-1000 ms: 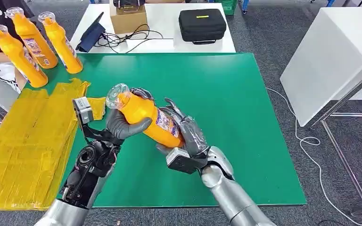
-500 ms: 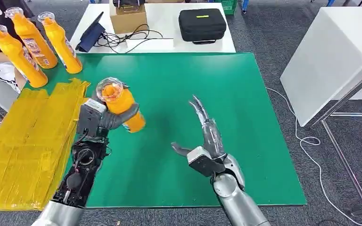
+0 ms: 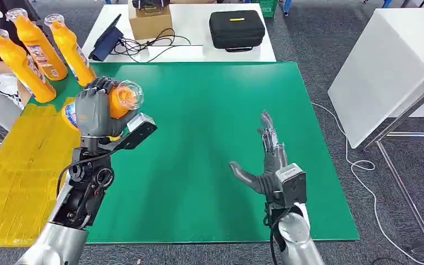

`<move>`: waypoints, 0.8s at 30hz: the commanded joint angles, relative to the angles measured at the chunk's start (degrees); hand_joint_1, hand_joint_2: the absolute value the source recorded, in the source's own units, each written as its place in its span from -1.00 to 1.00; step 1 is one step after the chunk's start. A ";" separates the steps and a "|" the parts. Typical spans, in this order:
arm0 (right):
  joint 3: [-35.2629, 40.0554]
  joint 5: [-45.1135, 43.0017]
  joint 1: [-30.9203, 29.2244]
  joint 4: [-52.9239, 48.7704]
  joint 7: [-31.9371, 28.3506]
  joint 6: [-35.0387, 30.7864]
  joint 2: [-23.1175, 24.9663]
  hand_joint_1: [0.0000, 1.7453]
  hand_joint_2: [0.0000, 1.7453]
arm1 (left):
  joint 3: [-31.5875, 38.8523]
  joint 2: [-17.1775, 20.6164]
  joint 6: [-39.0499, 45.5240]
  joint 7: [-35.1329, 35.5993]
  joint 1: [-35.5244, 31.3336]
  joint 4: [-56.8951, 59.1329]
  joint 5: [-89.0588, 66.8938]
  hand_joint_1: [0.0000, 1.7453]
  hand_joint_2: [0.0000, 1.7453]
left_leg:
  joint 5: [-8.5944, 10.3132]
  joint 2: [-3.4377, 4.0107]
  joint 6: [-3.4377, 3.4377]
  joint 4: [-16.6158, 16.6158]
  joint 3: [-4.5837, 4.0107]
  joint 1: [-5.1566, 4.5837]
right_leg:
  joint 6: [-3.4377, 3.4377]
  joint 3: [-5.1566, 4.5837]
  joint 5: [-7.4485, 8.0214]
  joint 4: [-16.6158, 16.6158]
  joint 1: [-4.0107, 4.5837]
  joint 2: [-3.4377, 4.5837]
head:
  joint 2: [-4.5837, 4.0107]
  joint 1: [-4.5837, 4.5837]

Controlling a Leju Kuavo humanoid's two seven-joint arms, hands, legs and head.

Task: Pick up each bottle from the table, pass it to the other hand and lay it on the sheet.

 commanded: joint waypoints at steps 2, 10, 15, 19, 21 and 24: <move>-4.97 -5.07 -1.06 2.08 5.30 0.15 -0.97 -1.00 1.00 | -1.29 2.13 -4.15 9.76 -7.30 11.18 -17.97 1.00 1.00 | -0.06 -0.08 -0.04 -0.03 0.19 0.01 | 0.01 0.22 -0.09 -0.03 0.02 -0.16 | 0.00 0.00; -7.62 -8.68 -1.86 9.04 2.00 3.37 -0.19 -1.00 1.00 | -3.35 5.08 -19.60 15.95 -10.42 30.26 -22.40 1.00 1.00 | -0.05 0.01 -0.05 -0.15 0.42 -0.02 | 0.01 0.42 -0.05 -0.14 0.00 -0.06 | 0.00 0.00; -7.60 -8.12 -2.44 8.57 1.54 2.61 0.17 -1.00 1.00 | -1.48 4.82 -20.90 13.33 -10.66 33.88 -22.40 1.00 1.00 | -0.16 0.15 -0.10 -0.18 0.63 -0.01 | 0.01 0.57 -0.13 -0.15 0.01 0.06 | 0.00 0.00; -7.60 -8.12 -2.44 8.57 1.54 2.61 0.17 -1.00 1.00 | -1.48 4.82 -20.90 13.33 -10.66 33.88 -22.40 1.00 1.00 | -0.16 0.15 -0.10 -0.19 0.65 0.00 | 0.01 0.59 -0.14 -0.16 0.01 0.05 | 0.00 0.00; -7.63 -8.08 -2.50 8.43 1.61 2.54 0.16 -1.00 1.00 | -1.42 4.59 -20.98 13.32 -10.94 33.96 -22.39 1.00 1.00 | -0.04 0.07 -0.04 -0.07 0.21 -0.01 | 0.01 0.18 -0.03 -0.05 0.00 0.04 | 0.00 0.00; -7.46 -7.87 -3.94 8.80 2.56 2.11 0.66 -1.00 1.00 | -0.52 4.41 -24.73 13.50 -13.03 39.26 -22.40 1.00 1.00 | -0.14 0.02 -0.05 -0.03 0.36 0.01 | 0.04 0.36 -0.14 -0.04 0.04 -0.05 | 0.00 0.00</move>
